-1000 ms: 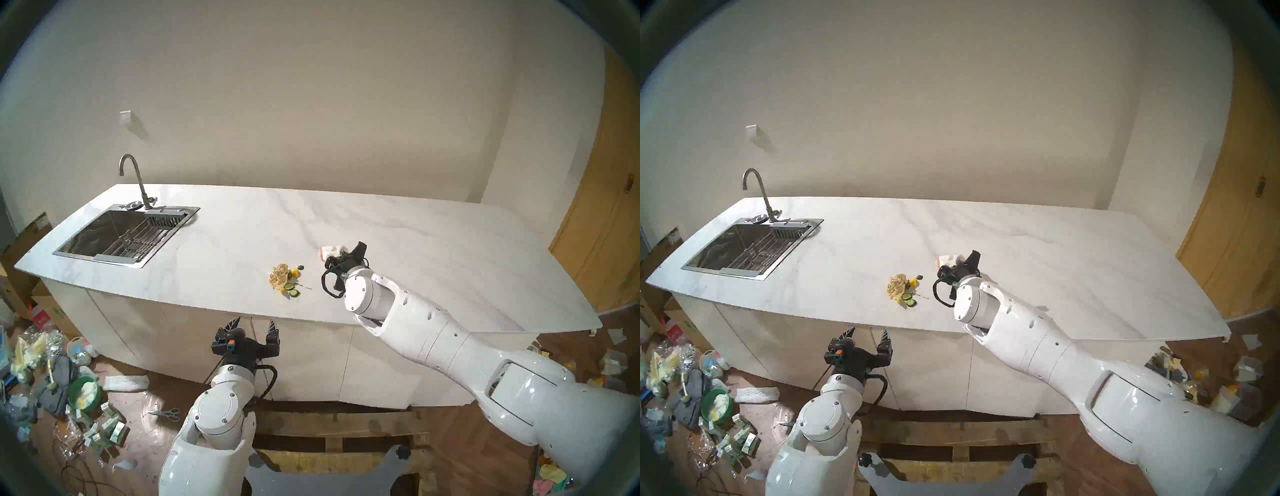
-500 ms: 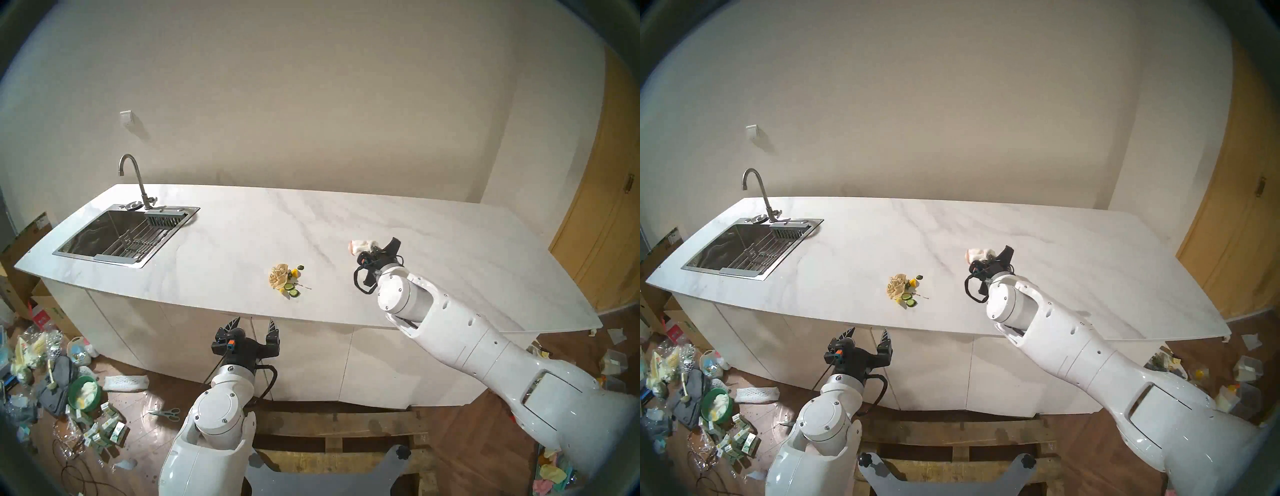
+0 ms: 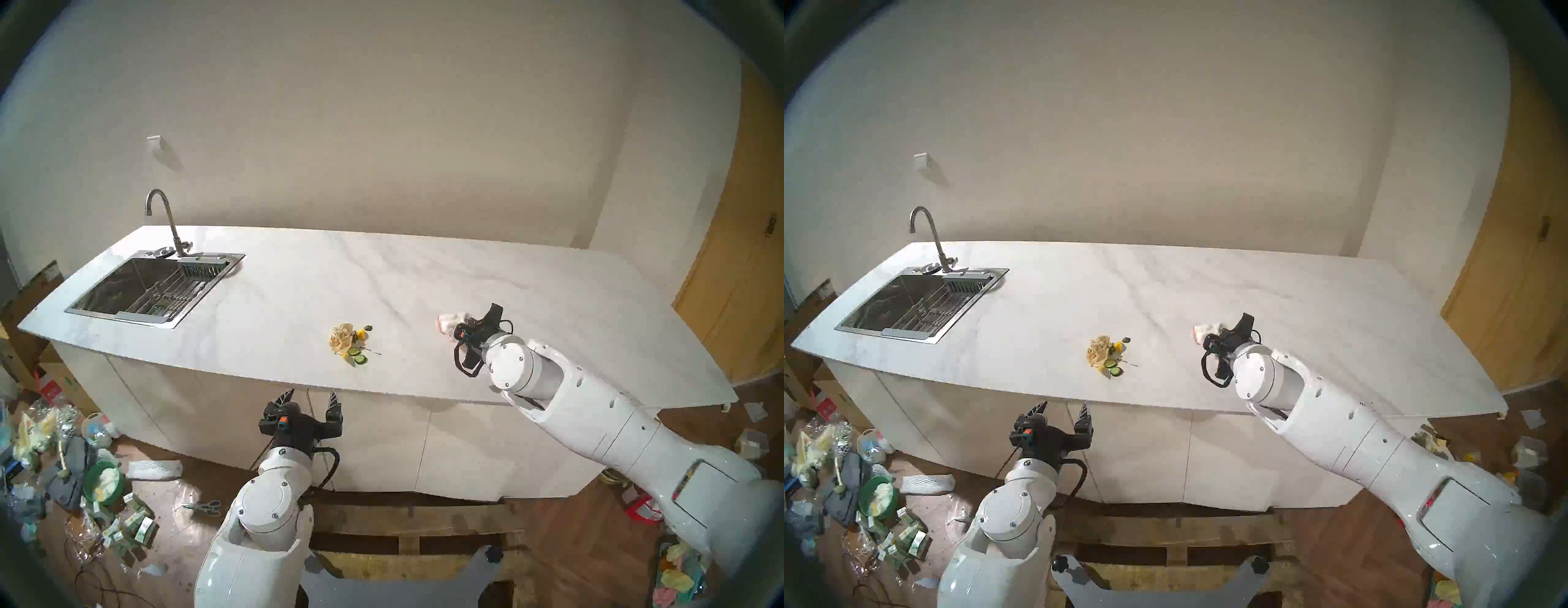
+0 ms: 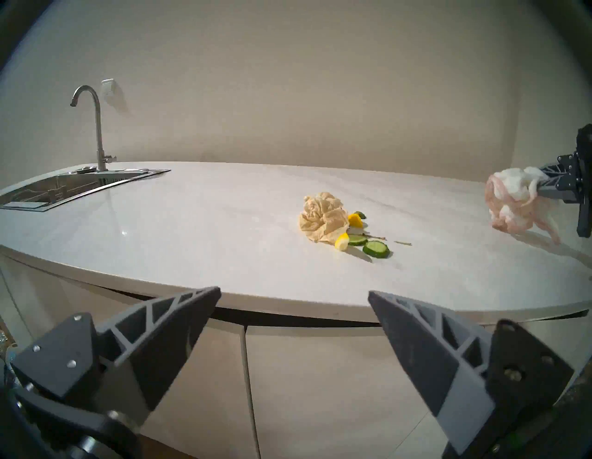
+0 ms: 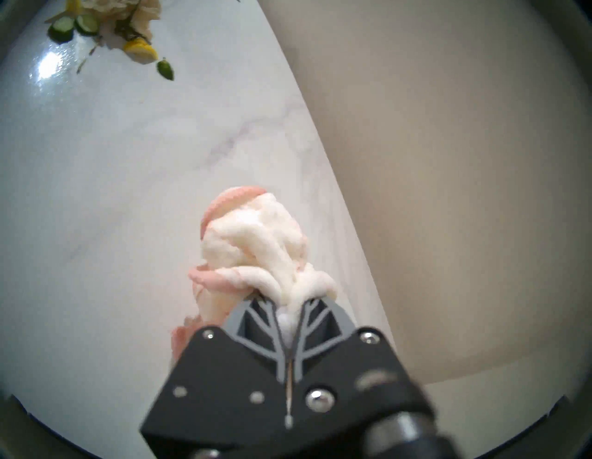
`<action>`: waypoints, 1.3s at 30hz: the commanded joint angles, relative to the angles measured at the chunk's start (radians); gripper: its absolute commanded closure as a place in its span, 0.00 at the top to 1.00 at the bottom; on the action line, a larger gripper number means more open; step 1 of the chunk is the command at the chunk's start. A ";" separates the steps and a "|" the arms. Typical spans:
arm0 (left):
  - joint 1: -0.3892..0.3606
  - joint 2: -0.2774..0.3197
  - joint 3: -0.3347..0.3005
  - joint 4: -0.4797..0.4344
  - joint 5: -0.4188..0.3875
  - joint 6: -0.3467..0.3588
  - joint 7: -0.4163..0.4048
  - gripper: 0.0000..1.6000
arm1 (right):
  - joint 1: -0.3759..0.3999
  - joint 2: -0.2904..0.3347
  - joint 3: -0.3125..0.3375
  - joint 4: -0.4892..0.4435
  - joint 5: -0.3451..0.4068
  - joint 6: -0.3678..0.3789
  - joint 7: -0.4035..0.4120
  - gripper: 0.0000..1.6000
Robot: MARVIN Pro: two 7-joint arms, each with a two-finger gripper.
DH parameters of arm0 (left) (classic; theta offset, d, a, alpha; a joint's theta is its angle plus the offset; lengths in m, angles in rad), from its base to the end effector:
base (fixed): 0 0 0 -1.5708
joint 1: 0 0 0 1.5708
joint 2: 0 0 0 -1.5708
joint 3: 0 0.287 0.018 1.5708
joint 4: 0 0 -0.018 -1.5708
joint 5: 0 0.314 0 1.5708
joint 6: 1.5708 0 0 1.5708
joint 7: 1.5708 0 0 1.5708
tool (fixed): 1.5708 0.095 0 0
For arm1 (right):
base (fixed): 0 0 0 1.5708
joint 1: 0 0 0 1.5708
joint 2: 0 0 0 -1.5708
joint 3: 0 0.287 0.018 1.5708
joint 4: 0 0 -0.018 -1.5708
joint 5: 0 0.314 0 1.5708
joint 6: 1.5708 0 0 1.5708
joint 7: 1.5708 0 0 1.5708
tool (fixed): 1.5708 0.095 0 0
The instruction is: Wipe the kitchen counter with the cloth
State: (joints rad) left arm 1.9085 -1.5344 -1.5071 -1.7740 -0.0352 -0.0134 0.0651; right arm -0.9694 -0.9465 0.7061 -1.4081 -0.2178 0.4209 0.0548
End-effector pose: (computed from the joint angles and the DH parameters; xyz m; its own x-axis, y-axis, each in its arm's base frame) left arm 0.3241 -0.0126 -0.3488 0.1236 0.0132 0.9922 -0.0028 -0.9999 0.0137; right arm 0.5066 0.0092 -0.2704 -0.0240 0.9172 0.3977 0.3838 -0.3589 0.8508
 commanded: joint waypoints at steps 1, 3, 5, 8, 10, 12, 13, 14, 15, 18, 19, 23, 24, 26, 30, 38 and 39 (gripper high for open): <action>-0.005 0.000 0.002 -0.028 -0.001 -0.006 -0.003 1.00 | 0.082 -0.037 0.012 0.031 0.009 -0.014 0.047 1.00; -0.005 0.000 0.002 -0.027 -0.001 -0.006 -0.003 1.00 | 0.077 0.010 0.012 -0.022 0.005 -0.005 0.076 1.00; -0.006 -0.001 0.002 -0.026 -0.001 -0.006 -0.003 1.00 | 0.068 0.054 0.022 -0.068 0.014 0.000 0.105 1.00; -0.007 -0.001 0.002 -0.024 -0.001 -0.007 -0.002 1.00 | 0.067 0.104 0.025 -0.102 -0.010 0.002 0.158 1.00; -0.008 -0.001 0.002 -0.022 -0.001 -0.007 -0.002 1.00 | 0.052 0.119 0.050 -0.132 -0.020 0.015 0.186 1.00; -0.009 -0.001 0.002 -0.020 -0.001 -0.007 -0.001 1.00 | 0.050 0.149 0.080 -0.164 -0.027 0.029 0.227 1.00; -0.009 -0.001 0.002 -0.020 -0.001 -0.007 -0.001 1.00 | 0.050 0.161 0.091 -0.178 -0.031 0.031 0.243 1.00; -0.009 -0.001 0.002 -0.020 -0.001 -0.007 -0.001 1.00 | 0.050 0.161 0.091 -0.178 -0.031 0.031 0.243 1.00; -0.009 -0.001 0.002 -0.020 -0.001 -0.007 -0.001 1.00 | 0.052 0.163 0.111 -0.187 -0.035 0.030 0.240 1.00; -0.009 -0.001 0.002 -0.020 -0.001 -0.007 -0.001 1.00 | 0.065 0.201 0.137 -0.224 -0.055 0.031 0.212 1.00; -0.009 -0.001 0.002 -0.021 -0.001 -0.007 -0.001 1.00 | 0.068 0.213 0.138 -0.235 -0.060 0.025 0.227 1.00; -0.007 0.000 0.002 -0.025 -0.001 -0.007 -0.002 1.00 | 0.053 0.272 0.134 -0.308 -0.048 0.024 0.278 1.00; -0.006 0.000 0.002 -0.025 -0.001 -0.007 -0.002 1.00 | 0.055 0.284 0.133 -0.319 -0.055 0.025 0.312 1.00; -0.007 0.000 0.003 -0.025 -0.001 -0.007 -0.002 1.00 | 0.040 0.295 0.137 -0.334 -0.031 0.043 0.374 1.00; -0.007 0.000 0.003 -0.023 -0.001 -0.007 -0.002 1.00 | 0.007 0.341 0.125 -0.367 0.000 0.063 0.443 1.00; -0.006 0.000 0.003 -0.025 -0.001 -0.007 -0.002 1.00 | 0.056 0.436 0.150 -0.393 -0.008 0.071 0.597 1.00; -0.006 0.000 0.003 -0.025 -0.001 -0.007 -0.002 1.00 | 0.059 0.435 0.147 -0.391 -0.011 0.065 0.615 1.00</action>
State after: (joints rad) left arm 1.9075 -1.5339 -1.5066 -1.7715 -0.0355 -0.0135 0.0662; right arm -0.9745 -0.6073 0.8309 -1.7673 -0.2173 0.4839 0.5755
